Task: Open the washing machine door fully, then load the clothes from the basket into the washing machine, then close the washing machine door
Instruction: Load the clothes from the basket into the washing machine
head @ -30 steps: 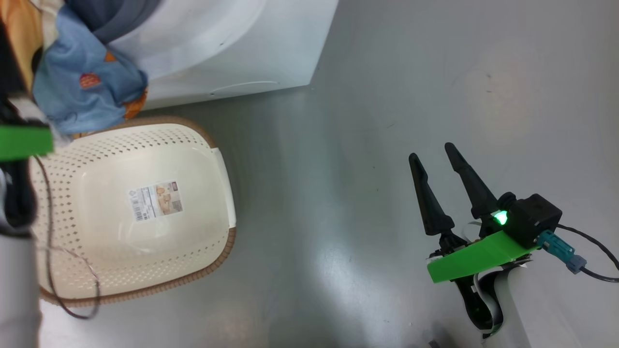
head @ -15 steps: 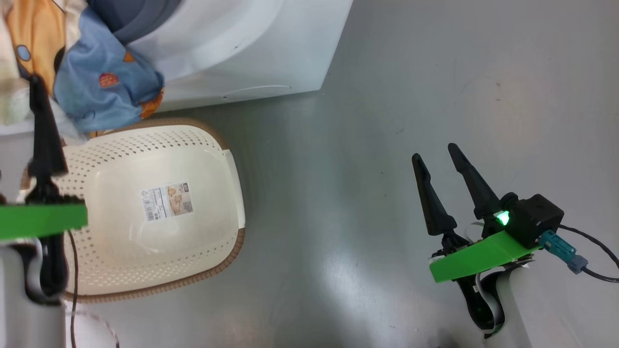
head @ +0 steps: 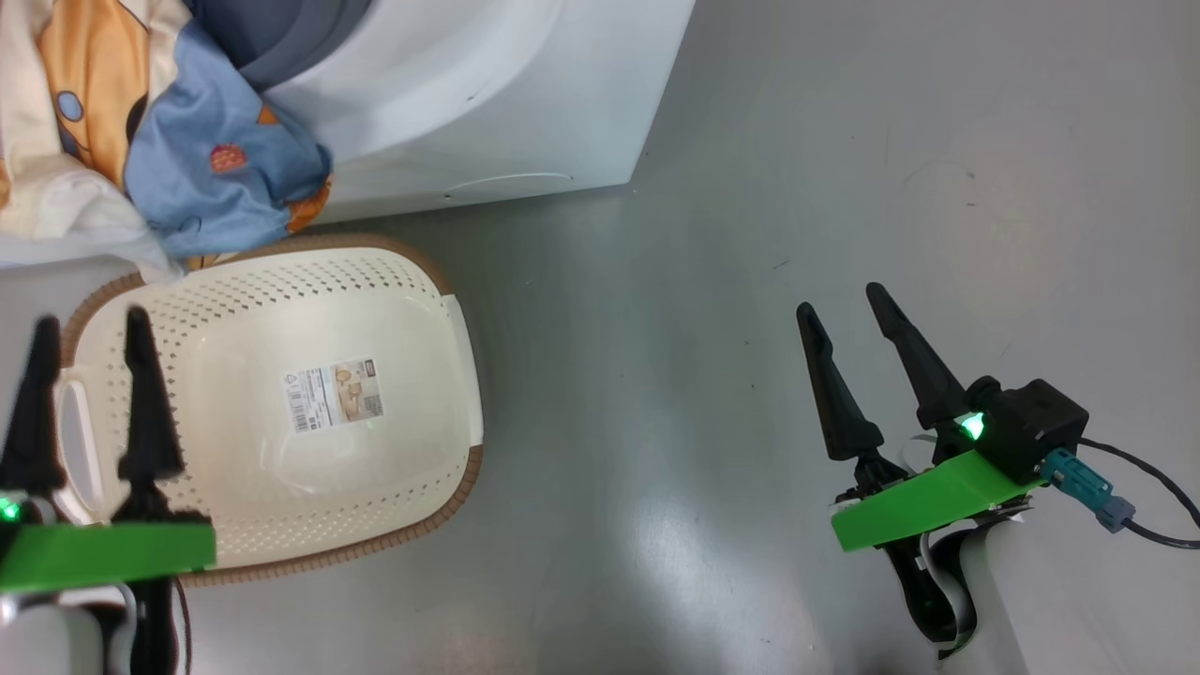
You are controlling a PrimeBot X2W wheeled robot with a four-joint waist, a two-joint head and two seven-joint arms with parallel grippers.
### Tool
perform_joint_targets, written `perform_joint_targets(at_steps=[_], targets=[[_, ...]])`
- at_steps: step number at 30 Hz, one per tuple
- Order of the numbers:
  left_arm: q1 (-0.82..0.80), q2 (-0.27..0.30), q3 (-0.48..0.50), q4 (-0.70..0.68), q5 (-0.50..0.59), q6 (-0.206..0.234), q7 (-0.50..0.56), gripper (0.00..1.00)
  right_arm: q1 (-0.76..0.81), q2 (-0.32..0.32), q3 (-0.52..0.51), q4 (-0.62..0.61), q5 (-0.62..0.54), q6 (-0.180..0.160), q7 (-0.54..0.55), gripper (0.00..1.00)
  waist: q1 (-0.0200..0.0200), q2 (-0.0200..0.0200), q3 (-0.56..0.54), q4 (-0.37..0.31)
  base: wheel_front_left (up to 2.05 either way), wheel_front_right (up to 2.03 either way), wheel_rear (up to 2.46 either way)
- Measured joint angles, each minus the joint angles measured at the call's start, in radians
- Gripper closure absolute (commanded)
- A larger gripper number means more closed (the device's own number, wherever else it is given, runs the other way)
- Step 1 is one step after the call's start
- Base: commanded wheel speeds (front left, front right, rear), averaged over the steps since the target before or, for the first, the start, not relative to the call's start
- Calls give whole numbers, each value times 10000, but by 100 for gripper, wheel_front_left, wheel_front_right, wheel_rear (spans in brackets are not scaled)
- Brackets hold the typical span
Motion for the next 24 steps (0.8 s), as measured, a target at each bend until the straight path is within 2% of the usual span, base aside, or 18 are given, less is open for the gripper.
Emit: perform_joint_targets(at_steps=[17, 24], targets=[[1823, -631, 631, -10, 504, 0, 2, 0, 3, 0, 96, 61, -148, 0, 0, 0, 0, 0, 2, -61, 0, 0, 0], [1918, -692, 721, -12, 502, 0, 2, 0, 3, -2, 59, 71, -148, 0, 0, 0, 0, 0, -19, -28, 0, 0, 0]])
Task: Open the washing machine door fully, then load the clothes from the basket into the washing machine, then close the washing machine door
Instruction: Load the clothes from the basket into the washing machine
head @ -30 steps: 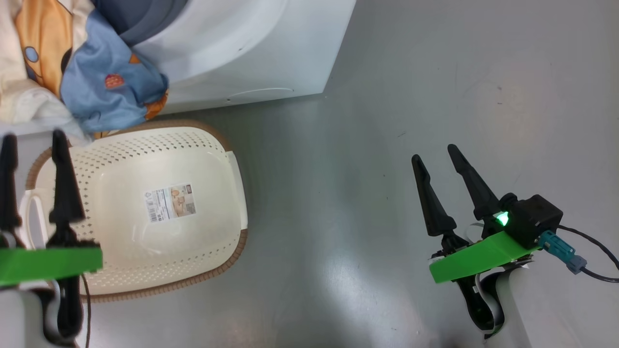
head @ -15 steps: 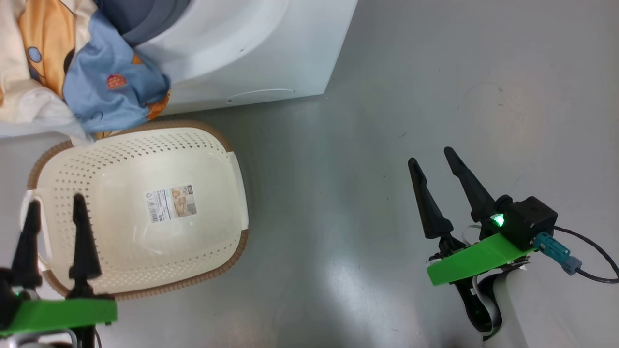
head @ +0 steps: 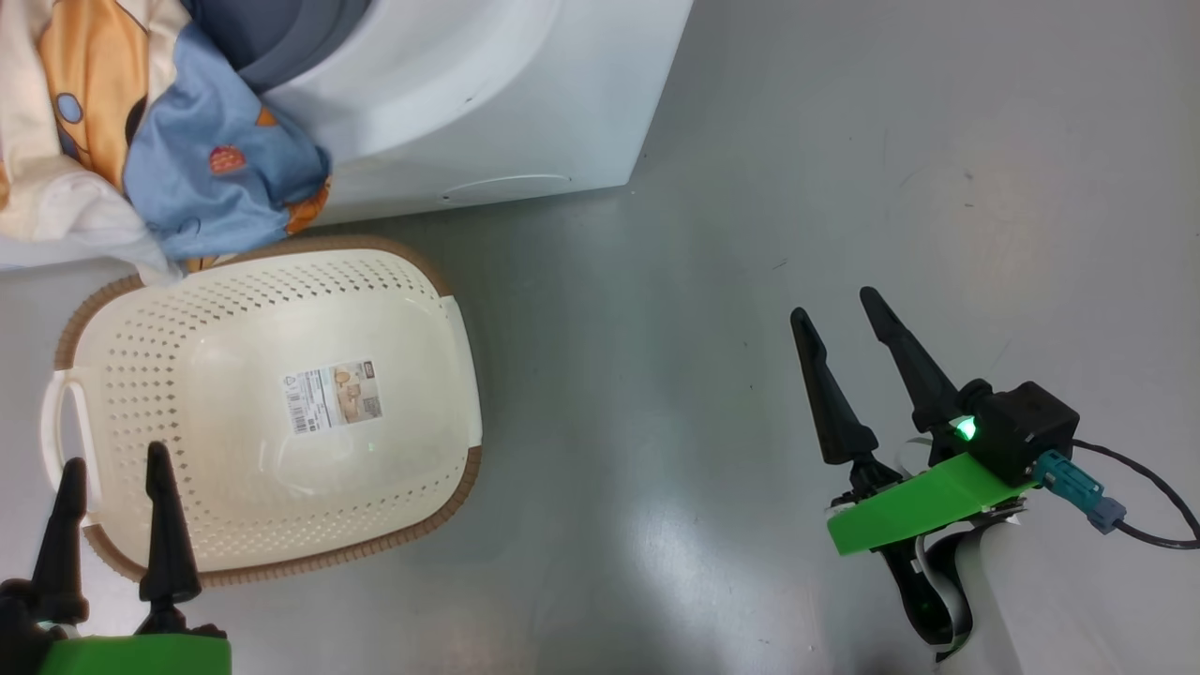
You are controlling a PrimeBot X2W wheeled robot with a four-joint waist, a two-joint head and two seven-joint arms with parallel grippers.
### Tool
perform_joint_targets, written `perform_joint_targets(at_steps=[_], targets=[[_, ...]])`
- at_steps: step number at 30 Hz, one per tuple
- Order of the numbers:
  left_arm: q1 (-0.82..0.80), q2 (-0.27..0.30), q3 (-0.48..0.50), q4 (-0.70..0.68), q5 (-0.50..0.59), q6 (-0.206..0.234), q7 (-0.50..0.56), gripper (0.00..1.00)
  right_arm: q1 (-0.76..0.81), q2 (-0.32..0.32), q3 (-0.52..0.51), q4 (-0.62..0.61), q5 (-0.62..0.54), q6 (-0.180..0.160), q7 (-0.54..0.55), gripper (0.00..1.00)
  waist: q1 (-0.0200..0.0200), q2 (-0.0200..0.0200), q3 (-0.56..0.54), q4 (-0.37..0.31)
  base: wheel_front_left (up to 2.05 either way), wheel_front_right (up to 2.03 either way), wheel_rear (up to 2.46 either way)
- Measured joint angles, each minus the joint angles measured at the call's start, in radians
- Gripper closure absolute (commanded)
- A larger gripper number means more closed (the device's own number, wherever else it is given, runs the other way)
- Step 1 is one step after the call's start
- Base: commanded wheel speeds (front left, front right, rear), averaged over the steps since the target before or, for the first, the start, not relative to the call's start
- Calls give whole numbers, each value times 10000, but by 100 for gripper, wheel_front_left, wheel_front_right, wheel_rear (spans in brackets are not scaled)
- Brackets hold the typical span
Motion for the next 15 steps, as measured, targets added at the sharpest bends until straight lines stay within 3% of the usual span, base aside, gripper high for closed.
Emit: perform_joint_targets(at_steps=[15], targets=[[-1116, 2, -226, 510, -176, 0, 0, 0, -4, 0, 90, 58, 19, 0, 0, 0, 0, 0, 45, -129, 0, 0, 0]])
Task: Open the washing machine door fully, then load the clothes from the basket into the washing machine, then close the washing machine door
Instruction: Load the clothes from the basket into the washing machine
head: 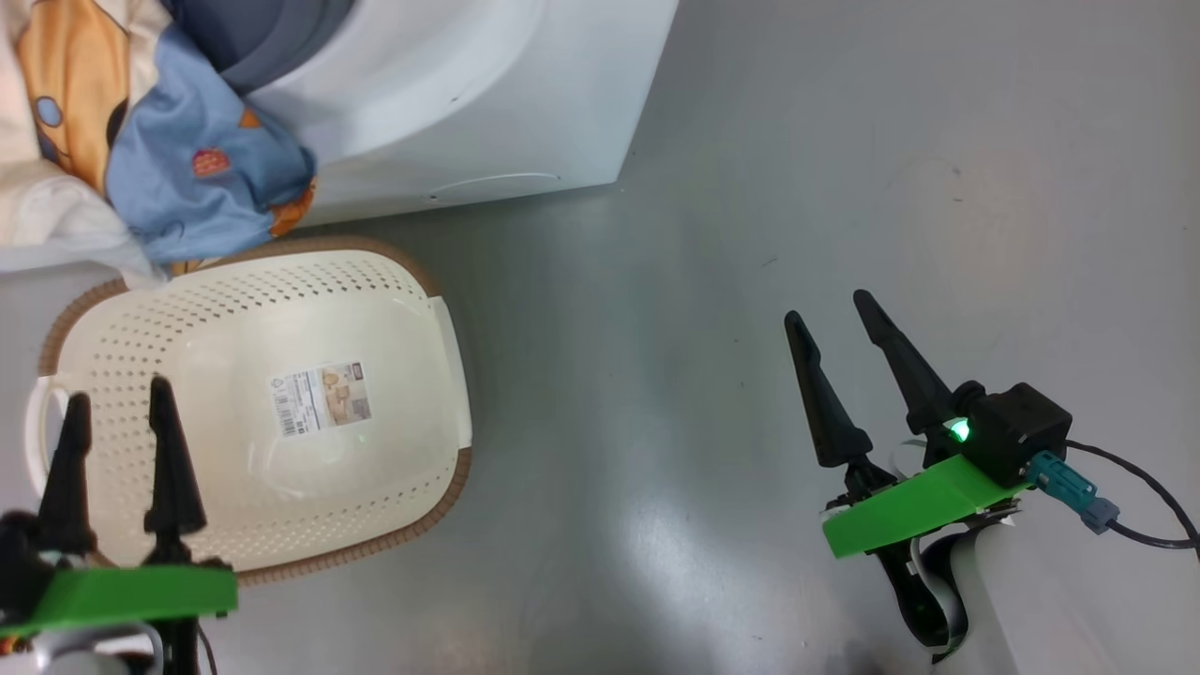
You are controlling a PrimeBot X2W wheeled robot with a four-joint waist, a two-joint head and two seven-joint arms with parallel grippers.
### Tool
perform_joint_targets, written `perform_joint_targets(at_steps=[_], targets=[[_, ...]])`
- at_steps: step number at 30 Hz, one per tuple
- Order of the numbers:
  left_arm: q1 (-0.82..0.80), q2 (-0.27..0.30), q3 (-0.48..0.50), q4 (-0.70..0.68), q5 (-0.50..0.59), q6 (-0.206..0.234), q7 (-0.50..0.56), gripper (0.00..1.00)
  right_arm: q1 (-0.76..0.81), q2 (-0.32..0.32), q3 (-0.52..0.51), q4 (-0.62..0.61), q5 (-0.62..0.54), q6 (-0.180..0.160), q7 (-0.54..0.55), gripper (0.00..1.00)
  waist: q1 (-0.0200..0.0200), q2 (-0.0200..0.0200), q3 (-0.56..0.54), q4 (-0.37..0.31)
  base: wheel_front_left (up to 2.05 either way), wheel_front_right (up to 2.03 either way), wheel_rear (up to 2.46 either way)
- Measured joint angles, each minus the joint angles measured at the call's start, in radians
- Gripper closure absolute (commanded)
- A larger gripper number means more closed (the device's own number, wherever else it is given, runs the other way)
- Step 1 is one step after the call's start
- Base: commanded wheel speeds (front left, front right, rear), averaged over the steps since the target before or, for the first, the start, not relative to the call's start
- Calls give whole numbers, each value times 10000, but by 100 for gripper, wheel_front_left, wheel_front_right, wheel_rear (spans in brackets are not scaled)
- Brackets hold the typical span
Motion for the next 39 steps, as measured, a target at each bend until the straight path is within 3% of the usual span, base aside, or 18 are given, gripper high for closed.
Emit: perform_joint_targets(at_steps=[11, 20, 29, 38, 39], targets=[[-1996, 134, -36, 1411, -537, 0, 0, 0, -12, 2, 35, -23, 58, 0, 0, 0, 1, 0, 174, -150, 0, 0, 0], [-3243, 571, -819, 3210, -1662, 0, 0, 0, -15, 4, 31, -52, 171, 0, 0, 0, 0, 0, 331, -251, 0, 0, 0], [-4591, 1446, -1499, 4755, -2661, 0, 0, 0, -19, 2, -27, -215, 211, 0, 0, 0, 0, 0, 738, -384, 0, 0, 0], [-5617, 2057, -2581, 5149, -4084, 0, 0, 0, -57, 6, 10, -284, 211, 0, 0, 0, 0, 0, 1185, -453, 0, 0, 0], [-5652, 2138, -2698, 5122, -4211, 0, 0, 11, -102, 4, 12, -282, 213, 0, 0, 0, 0, 0, 1206, -463, 0, 0, 0]])
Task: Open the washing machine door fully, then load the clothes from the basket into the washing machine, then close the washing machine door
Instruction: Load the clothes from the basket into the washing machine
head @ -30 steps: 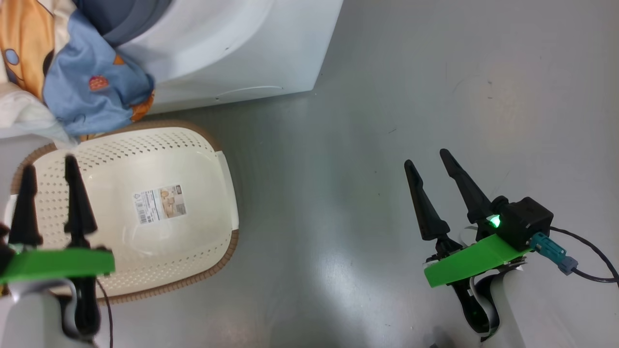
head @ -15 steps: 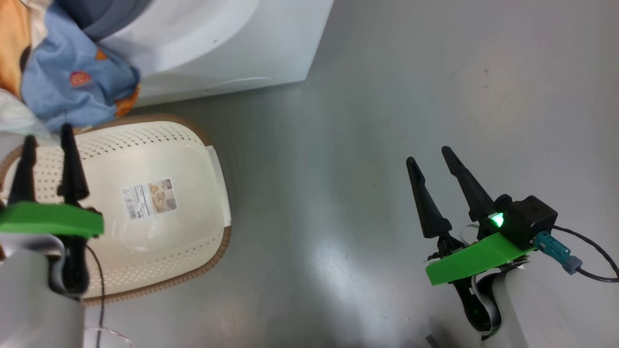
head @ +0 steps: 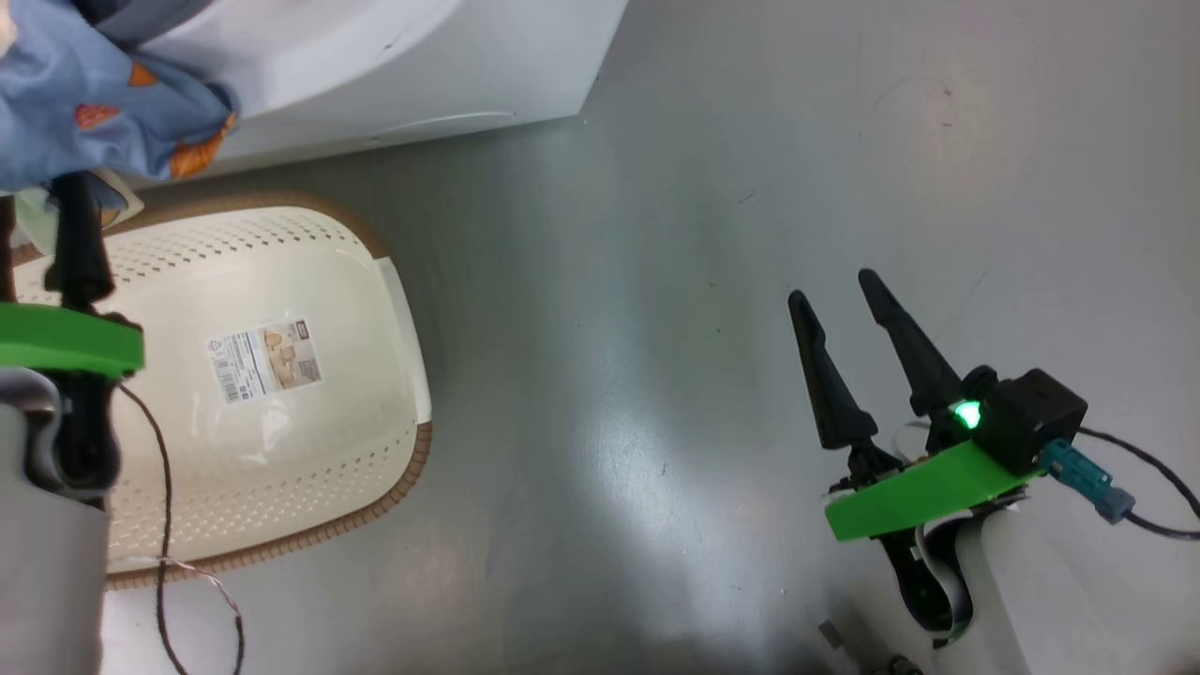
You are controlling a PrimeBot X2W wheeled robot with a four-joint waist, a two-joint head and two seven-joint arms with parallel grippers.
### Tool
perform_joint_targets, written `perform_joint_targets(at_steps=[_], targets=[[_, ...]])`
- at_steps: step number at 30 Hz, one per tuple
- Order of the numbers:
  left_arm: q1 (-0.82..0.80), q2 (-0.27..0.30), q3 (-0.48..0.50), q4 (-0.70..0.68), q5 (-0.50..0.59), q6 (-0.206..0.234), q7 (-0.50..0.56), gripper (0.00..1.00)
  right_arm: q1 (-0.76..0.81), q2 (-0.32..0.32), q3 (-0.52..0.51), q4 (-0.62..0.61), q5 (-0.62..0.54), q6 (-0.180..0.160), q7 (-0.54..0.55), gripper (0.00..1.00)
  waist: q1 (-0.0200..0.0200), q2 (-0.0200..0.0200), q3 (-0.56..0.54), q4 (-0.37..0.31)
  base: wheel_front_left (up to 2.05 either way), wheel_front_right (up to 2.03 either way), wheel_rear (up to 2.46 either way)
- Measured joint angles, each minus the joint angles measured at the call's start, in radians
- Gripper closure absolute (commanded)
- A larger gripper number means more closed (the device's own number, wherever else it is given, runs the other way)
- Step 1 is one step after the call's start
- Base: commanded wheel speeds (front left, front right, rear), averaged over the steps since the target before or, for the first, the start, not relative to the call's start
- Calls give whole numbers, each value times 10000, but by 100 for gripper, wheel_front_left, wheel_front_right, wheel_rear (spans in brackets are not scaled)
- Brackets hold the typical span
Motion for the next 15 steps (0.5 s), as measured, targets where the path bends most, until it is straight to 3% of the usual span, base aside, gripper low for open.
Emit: perform_joint_targets(at_steps=[1, 2, 5, 15], targets=[[-17, 63, -65, -59, -100, 0, 0, 64, -62, 0, -2, 0, 0, 0, 0, 0, 0, 0, 14, -6, 0, 0, 0], [-59, 123, -79, -98, -155, 0, 0, 100, -125, 2, 0, -2, 2, 0, 0, 0, 0, 0, 18, -6, 0, 0, 0], [-79, 401, -180, -510, 63, 0, 0, 100, -140, 0, -2, 38, 42, 0, 0, 0, 0, 0, -68, 3, 0, 0, 0], [910, 408, 8, -2153, 1580, 0, 0, 100, -128, 0, 67, 301, 238, 0, 0, 0, 0, 0, -716, 101, 0, 0, 0]])
